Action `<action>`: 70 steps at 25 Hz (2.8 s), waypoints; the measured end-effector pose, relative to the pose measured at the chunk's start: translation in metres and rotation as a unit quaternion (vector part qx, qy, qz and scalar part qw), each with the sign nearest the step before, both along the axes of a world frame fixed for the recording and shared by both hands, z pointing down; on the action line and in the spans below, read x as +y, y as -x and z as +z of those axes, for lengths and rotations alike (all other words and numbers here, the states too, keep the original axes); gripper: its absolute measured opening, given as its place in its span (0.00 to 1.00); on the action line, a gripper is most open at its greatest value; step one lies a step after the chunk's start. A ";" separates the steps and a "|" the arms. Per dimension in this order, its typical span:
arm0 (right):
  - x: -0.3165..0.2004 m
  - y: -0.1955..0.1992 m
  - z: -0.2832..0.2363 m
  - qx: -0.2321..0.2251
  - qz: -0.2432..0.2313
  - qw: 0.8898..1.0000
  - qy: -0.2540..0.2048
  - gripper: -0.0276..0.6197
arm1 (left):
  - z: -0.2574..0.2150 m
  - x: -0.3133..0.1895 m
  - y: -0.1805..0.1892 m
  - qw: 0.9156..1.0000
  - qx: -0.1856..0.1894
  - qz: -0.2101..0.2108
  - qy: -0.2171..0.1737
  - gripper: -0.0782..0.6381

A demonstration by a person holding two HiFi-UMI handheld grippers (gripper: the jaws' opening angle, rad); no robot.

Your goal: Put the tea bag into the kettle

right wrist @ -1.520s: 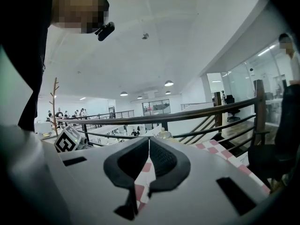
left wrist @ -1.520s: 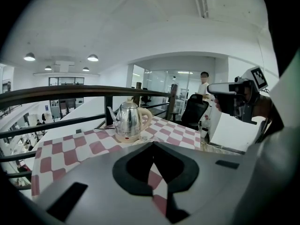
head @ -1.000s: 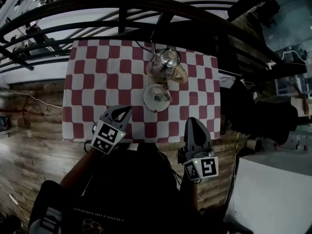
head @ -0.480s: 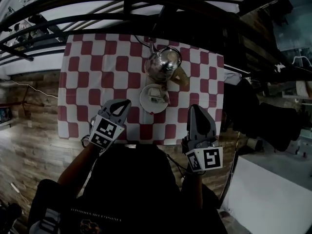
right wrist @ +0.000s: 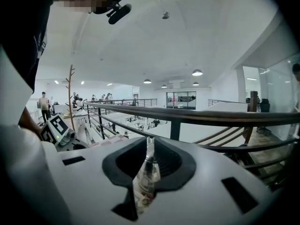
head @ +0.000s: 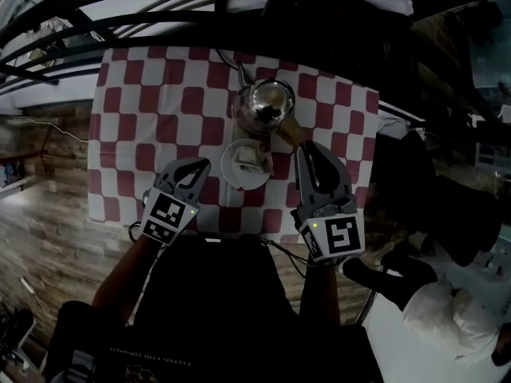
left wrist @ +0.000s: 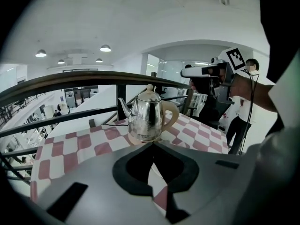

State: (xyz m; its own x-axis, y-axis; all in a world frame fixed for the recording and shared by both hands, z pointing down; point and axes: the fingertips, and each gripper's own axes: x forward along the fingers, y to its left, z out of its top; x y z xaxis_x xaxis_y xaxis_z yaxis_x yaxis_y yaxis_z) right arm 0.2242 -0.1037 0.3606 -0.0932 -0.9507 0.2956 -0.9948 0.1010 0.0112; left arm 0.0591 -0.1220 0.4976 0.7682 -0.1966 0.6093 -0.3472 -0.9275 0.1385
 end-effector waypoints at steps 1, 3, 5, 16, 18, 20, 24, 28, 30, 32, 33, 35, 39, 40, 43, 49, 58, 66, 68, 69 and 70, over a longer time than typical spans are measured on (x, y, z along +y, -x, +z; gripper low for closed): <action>-0.007 -0.002 0.006 0.003 -0.010 1.000 0.005 0.12 | 0.002 0.000 -0.002 1.000 -0.004 -0.002 -0.001 0.11; -0.024 -0.006 0.018 0.006 -0.027 1.000 0.014 0.18 | 0.007 -0.003 -0.008 1.000 -0.012 -0.005 -0.005 0.11; -0.040 -0.007 0.031 0.004 -0.046 0.998 0.032 0.22 | 0.012 0.000 -0.012 1.000 -0.020 -0.010 -0.001 0.11; -0.091 -0.002 0.062 0.020 -0.096 0.993 0.062 0.22 | 0.021 0.026 -0.041 0.999 -0.035 -0.002 0.005 0.11; -0.095 0.000 0.066 0.025 -0.098 0.993 0.065 0.22 | 0.022 0.027 -0.039 0.999 -0.037 -0.003 0.004 0.11; -0.099 0.002 0.069 0.030 -0.098 0.992 0.069 0.22 | 0.023 0.026 -0.036 0.999 -0.040 -0.007 0.003 0.11; -0.104 0.001 0.066 0.051 -0.086 0.993 0.061 0.20 | 0.026 0.025 -0.029 0.999 -0.047 -0.013 0.003 0.11; -0.068 -0.018 -0.033 0.032 -0.014 0.997 -0.064 0.20 | 0.025 0.018 -0.032 0.999 -0.047 0.006 -0.011 0.11; -0.039 -0.038 -0.062 0.058 0.009 0.993 -0.101 0.20 | 0.029 0.022 -0.034 0.998 -0.058 0.032 -0.018 0.11; -0.013 -0.057 -0.067 0.067 0.032 0.991 -0.108 0.20 | 0.037 0.031 -0.037 0.995 -0.070 0.063 -0.024 0.11; -0.003 -0.064 -0.066 0.068 0.046 0.991 -0.105 0.20 | 0.039 0.033 -0.040 0.994 -0.074 0.078 -0.030 0.11; 0.013 -0.073 -0.063 0.067 0.069 0.991 -0.098 0.20 | 0.042 0.034 -0.048 0.991 -0.078 0.101 -0.041 0.11; 0.030 -0.073 -0.058 0.062 0.083 0.991 -0.090 0.20 | 0.053 0.037 -0.056 0.986 -0.092 0.128 -0.047 0.11; 0.032 -0.072 -0.058 0.061 0.084 0.990 -0.090 0.20 | 0.058 0.038 -0.057 0.984 -0.102 0.138 -0.049 0.12; 0.037 -0.073 -0.057 0.059 0.086 0.990 -0.090 0.20 | 0.078 0.041 -0.062 0.973 -0.141 0.172 -0.059 0.25; 0.040 -0.081 -0.051 0.056 0.094 0.990 -0.086 0.20 | 0.101 0.039 -0.071 0.959 -0.178 0.204 -0.082 0.28; 0.039 -0.080 -0.053 0.049 0.096 0.990 -0.093 0.20 | 0.051 0.032 -0.069 0.969 -0.131 0.185 -0.102 0.11; 0.036 -0.065 -0.059 0.049 0.081 0.991 -0.099 0.20 | -0.036 0.005 -0.071 0.971 -0.087 0.148 -0.169 0.11; 0.035 -0.064 -0.061 0.051 0.080 0.990 -0.103 0.20 | -0.059 -0.004 -0.077 0.969 -0.073 0.144 -0.188 0.11; 0.035 -0.064 -0.063 0.052 0.080 0.990 -0.105 0.20 | -0.071 -0.008 -0.082 0.967 -0.065 0.142 -0.199 0.11; 0.035 -0.064 -0.063 0.052 0.081 0.990 -0.106 0.20 | -0.082 -0.013 -0.086 0.966 -0.057 0.139 -0.209 0.11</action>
